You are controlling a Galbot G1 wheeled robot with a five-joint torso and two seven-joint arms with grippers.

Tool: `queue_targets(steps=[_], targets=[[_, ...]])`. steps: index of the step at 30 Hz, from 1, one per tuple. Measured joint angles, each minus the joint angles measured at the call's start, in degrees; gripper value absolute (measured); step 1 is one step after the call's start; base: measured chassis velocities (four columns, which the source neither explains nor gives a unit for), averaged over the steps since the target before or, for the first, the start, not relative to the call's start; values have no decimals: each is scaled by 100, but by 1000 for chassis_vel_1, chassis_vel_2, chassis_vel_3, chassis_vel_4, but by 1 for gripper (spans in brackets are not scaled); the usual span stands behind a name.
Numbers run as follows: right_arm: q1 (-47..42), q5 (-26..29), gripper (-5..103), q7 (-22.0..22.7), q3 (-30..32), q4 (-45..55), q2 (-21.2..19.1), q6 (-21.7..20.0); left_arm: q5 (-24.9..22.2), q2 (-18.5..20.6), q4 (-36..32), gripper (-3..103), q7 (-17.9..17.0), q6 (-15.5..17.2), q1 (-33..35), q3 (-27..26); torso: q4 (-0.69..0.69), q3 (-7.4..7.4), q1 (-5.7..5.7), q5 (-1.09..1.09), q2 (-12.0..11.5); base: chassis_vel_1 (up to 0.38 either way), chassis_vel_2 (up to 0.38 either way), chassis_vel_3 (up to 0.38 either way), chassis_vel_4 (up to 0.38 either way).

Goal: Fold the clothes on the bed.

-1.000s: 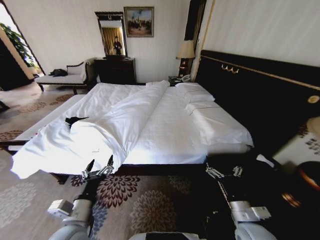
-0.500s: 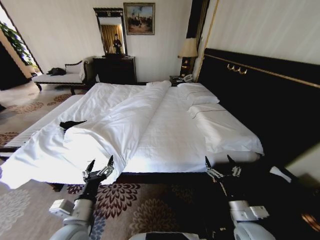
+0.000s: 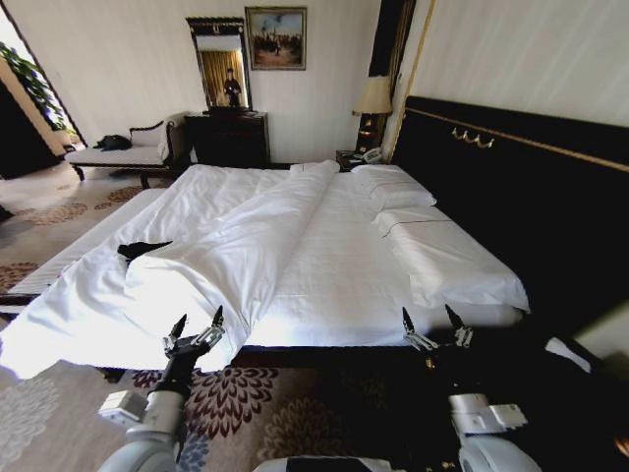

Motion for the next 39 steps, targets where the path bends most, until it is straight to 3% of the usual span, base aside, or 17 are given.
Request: queue_targets(steps=[39], targets=[[-66,-18,100,-16,24,100,54,52,59,-52,-86,100,-27,-73,90,34,0,0,0,-1,0,35,108,-37,-111]])
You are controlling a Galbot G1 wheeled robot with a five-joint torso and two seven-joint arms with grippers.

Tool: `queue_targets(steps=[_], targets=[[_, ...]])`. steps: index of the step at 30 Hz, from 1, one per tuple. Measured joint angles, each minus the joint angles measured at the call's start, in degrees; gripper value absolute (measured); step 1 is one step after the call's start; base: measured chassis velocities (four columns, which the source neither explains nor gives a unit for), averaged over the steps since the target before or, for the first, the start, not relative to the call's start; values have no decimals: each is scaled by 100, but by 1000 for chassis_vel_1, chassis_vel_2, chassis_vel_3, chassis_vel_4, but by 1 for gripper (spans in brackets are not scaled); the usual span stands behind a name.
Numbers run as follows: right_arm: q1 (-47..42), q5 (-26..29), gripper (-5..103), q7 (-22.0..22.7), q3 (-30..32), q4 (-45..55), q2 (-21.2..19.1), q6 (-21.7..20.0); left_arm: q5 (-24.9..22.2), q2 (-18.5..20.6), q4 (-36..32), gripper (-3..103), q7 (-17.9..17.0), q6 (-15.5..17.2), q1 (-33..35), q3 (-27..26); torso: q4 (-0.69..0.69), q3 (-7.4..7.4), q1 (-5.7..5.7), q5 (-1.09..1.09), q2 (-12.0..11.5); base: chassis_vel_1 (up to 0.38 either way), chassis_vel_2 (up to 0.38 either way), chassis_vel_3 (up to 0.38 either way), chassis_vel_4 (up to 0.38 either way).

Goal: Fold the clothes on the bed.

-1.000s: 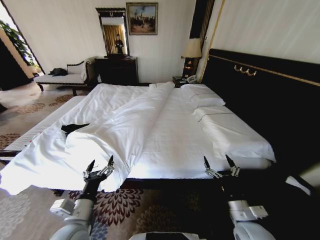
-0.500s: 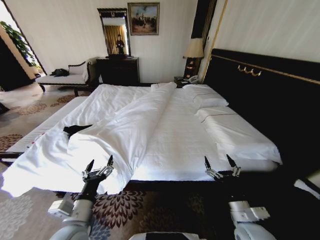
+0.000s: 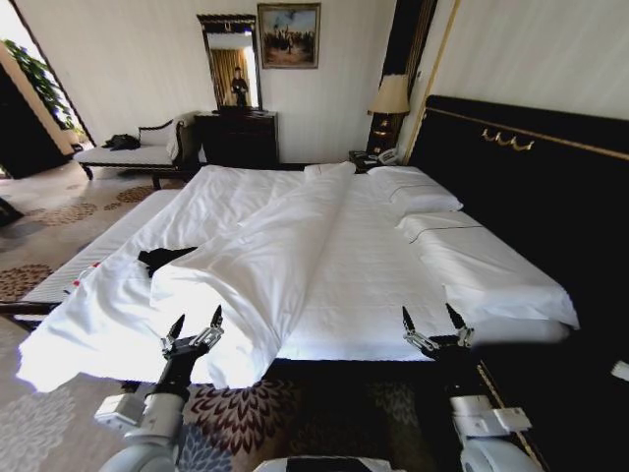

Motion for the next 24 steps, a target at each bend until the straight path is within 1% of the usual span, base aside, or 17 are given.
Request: queue_targets(steps=[10,24], targets=[[50,-24,100,2,-34,-101,-3,-6,-13,15,74,100,0,-1,-48,4,0,0,0,2,0,62,129,-69,-132],[109,-35,100,1,-48,-153,-20,-37,-62,88,93,100,3,3,-79,-46,0,0,2,1,0,52,158,-57,-165]])
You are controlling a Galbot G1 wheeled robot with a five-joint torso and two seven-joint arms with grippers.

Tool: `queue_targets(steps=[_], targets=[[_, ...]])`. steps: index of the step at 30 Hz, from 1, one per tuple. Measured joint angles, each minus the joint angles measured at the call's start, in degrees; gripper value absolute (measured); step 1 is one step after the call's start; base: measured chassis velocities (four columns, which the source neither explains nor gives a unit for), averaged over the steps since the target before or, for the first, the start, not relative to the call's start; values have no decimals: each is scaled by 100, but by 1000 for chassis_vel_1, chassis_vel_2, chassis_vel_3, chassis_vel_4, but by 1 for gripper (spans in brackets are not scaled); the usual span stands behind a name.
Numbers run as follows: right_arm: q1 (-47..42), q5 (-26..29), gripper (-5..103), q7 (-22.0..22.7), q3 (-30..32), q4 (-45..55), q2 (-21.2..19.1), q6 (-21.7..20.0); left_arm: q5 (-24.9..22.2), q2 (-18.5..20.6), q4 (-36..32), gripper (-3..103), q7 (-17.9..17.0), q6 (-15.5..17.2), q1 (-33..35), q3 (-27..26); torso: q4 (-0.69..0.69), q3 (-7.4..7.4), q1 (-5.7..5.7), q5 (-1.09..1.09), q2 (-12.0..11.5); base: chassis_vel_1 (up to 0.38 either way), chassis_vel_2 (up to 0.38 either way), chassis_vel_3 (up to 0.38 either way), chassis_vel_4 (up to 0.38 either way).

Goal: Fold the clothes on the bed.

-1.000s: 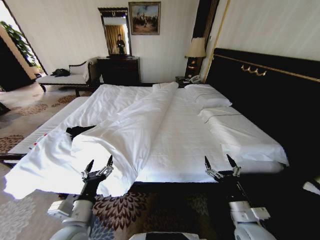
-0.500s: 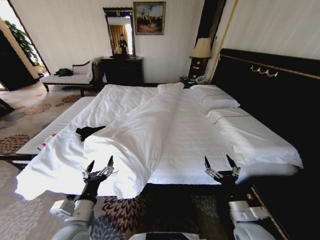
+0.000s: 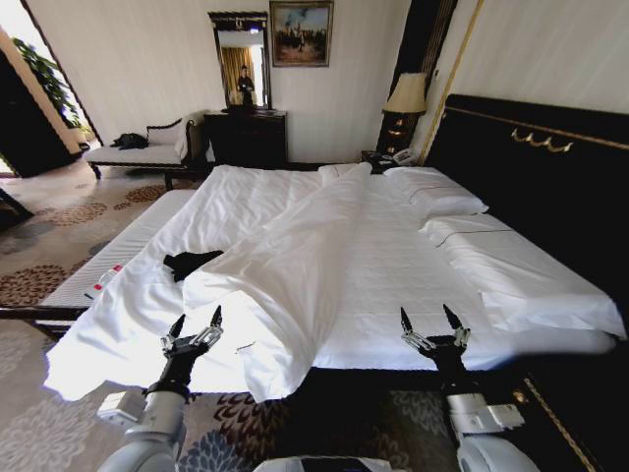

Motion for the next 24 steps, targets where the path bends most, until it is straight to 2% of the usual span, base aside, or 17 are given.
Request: queue_targets(steps=[24], targets=[[53,-70,100,5,-58,-97,14,11,-10,13,28,100,0,11,-1,-29,0,0,-1,0,0,60,154,-63,-152]])
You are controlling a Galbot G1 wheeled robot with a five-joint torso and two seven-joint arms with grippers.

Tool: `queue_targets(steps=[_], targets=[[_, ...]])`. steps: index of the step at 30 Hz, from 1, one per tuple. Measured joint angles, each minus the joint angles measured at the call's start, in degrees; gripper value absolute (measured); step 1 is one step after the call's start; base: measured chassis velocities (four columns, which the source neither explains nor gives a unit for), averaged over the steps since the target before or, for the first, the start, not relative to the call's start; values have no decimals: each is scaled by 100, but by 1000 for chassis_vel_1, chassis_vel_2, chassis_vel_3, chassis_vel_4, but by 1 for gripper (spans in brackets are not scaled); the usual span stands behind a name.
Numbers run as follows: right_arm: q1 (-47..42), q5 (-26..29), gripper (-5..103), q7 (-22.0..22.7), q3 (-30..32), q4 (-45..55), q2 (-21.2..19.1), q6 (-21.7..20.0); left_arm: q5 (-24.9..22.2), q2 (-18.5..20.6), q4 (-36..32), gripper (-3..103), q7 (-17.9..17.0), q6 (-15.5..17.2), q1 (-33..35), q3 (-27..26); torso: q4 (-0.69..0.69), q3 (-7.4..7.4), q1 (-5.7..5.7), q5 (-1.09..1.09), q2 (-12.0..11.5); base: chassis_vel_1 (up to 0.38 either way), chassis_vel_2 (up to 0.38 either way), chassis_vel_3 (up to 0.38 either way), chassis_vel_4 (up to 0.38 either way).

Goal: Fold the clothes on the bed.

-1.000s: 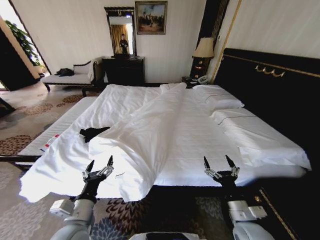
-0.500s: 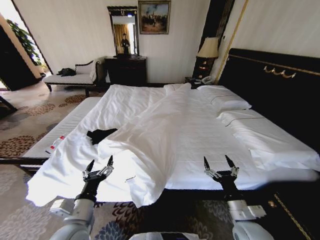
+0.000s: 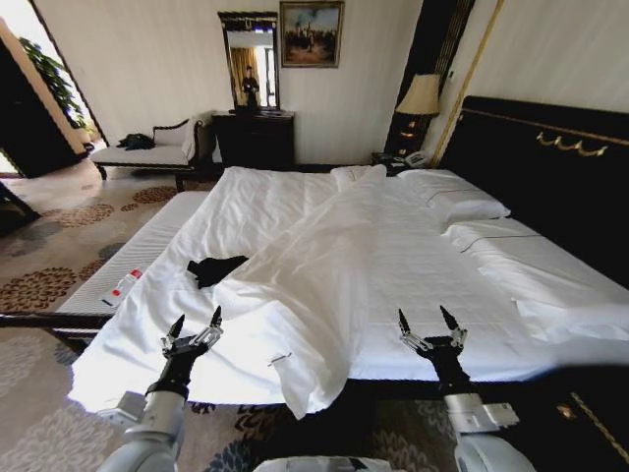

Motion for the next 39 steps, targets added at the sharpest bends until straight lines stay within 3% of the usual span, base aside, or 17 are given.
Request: queue_targets(steps=[13,19,23,25,26,27,28,31,35,39], targets=[[72,-21,100,97,-205,-35,-35,126,-152,18,-83,100,-27,26,22,-278,0,0,0,0,0,27,80,-29,-86],[90,22,100,270,-413,254,-194,152,-218,44,-178,100,-44,25,120,-671,0,0,-1,1,0,0,0,0,0],[197,74,100,577,-595,474,-524,24,-361,78,-90,100,-85,13,100,-1183,-1,0,-1,-1,0,0,0,0,0],[326,119,100,807,-780,694,-967,-300,-577,116,-57,100,-88,34,96,-1583,0,0,0,0,0,0,0,0,0],[326,119,100,807,-780,694,-967,-300,-577,116,-57,100,-88,34,96,-1583,0,0,0,0,0,0,0,0,0],[424,118,100,1063,-971,828,-1326,-581,-710,144,-49,100,-87,57,97,-1831,0,0,0,0,0,0,0,0,0],[424,118,100,1063,-971,828,-1326,-581,-710,144,-49,100,-87,57,97,-1831,0,0,0,0,0,0,0,0,0],[736,382,100,2089,-1675,1082,-2081,-1645,-860,171,-37,100,-87,67,115,-2374,0,0,-1,0,0,0,0,0,0],[1219,406,100,2175,-2067,902,-2363,-1868,-882,122,-37,100,-102,66,163,-2548,1,0,-1,0,0,0,0,0,0],[1943,263,100,1681,-2400,402,-2573,-1470,-877,71,55,100,-107,61,160,-2661,1,1,0,1,0,0,0,0,0]])
